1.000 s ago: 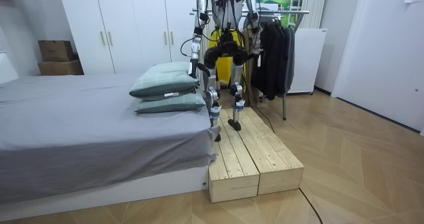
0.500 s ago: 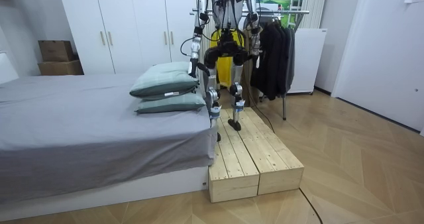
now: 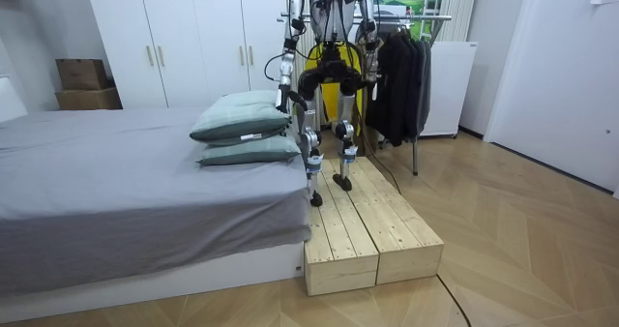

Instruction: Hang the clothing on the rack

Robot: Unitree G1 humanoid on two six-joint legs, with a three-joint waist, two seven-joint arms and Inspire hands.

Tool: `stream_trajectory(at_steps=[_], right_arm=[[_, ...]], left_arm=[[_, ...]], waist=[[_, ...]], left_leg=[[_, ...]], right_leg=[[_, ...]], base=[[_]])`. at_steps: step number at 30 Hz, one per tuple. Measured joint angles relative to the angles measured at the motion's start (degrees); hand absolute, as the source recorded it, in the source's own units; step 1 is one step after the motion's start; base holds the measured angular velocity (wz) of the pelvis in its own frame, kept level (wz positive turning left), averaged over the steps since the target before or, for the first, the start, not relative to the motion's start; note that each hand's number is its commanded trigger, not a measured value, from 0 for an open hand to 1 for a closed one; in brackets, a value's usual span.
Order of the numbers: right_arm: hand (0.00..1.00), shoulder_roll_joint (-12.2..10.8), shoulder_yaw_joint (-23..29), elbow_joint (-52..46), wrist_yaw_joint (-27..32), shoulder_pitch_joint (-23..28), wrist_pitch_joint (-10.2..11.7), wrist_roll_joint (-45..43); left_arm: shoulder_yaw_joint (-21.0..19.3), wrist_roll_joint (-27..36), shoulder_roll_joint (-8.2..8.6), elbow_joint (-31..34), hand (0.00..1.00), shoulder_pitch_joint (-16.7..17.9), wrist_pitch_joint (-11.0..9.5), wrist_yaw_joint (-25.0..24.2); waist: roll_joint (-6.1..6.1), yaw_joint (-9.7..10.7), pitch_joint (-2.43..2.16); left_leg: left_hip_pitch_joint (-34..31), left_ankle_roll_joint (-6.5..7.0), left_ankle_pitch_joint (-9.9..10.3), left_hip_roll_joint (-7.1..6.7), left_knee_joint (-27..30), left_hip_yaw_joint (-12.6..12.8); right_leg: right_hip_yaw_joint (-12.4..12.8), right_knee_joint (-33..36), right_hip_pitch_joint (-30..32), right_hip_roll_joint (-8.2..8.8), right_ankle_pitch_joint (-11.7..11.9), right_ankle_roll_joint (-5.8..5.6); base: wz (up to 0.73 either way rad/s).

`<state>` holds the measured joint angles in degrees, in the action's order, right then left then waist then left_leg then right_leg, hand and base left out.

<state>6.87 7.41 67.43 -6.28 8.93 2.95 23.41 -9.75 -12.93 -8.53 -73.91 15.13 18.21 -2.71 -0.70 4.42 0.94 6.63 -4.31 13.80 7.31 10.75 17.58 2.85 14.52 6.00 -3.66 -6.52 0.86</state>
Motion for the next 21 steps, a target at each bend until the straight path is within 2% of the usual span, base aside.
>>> stream_trajectory(at_steps=[3,6,11,14,17,19,21], right_arm=[[0.0,0.0,-0.7,0.3,0.3,0.0,-0.2,0.9],[0.0,0.0,-0.6,0.3,0.2,0.6,-0.6,1.3],[0.0,0.1,-0.3,0.1,0.3,1.0,-0.6,-0.8],[0.0,0.1,0.2,-0.1,2.1,0.7,-0.4,-7.1],[0.0,0.1,-0.2,-3.0,4.7,0.0,-0.4,-18.1],[0.0,0.3,-2.0,-6.0,7.1,-0.1,-0.5,-28.2],[0.0,0.4,-4.1,-8.8,8.8,-0.3,-0.7,-34.7]], left_arm=[[1.3,0.5,-0.01,0.0,0.0,0.0,0.0,0.0],[1.3,1.1,0.02,0.0,0.0,0.0,0.0,0.0],[1.2,1.1,0.04,0.1,0.0,0.0,0.0,0.0],[1.0,1.1,-0.1,0.2,0.0,-0.2,0.0,0.0],[1.1,1.0,-0.2,0.2,0.0,-0.3,-0.1,0.0],[1.7,1.0,-0.24,0.6,0.0,-0.4,-0.4,0.1],[3.3,1.0,-0.43,0.6,0.0,-1.1,-0.7,0.3]], waist=[[-0.13,0.0,-0.02],[-0.39,0.0,0.03],[-0.47,-0.1,-0.1],[-0.39,-0.1,-0.04],[-0.03,-0.8,-0.09],[-0.07,-2.0,-0.09],[-0.15,-3.4,-0.12]], left_leg=[[0.0,0.0,0.0,0.0,0.0,-0.3],[0.2,-0.01,0.0,0.04,0.0,-1.0],[0.2,0.01,0.0,0.02,0.0,-1.7],[0.5,0.01,0.0,-0.07,0.0,-2.7],[0.4,0.0,0.0,-0.04,0.0,-2.7],[0.3,-0.01,0.0,0.02,0.1,-2.9],[-0.2,-0.01,0.0,0.02,0.4,-3.2]], right_leg=[[-0.3,-0.1,-0.1,0.08,0.0,0.0],[-1.5,-0.7,-0.9,0.37,0.0,0.07],[-2.0,-1.0,-1.4,0.47,-0.1,0.1],[-2.9,-1.0,-2.2,0.73,-0.4,0.05],[-3.1,-0.8,-2.2,0.74,-0.6,0.1],[-3.5,-0.9,-2.5,0.78,-0.6,0.11],[-3.9,-0.9,-2.3,0.9,-0.6,0.12]], base=[[0.04],[0.11],[0.09],[0.16],[0.0],[0.08],[0.11]])
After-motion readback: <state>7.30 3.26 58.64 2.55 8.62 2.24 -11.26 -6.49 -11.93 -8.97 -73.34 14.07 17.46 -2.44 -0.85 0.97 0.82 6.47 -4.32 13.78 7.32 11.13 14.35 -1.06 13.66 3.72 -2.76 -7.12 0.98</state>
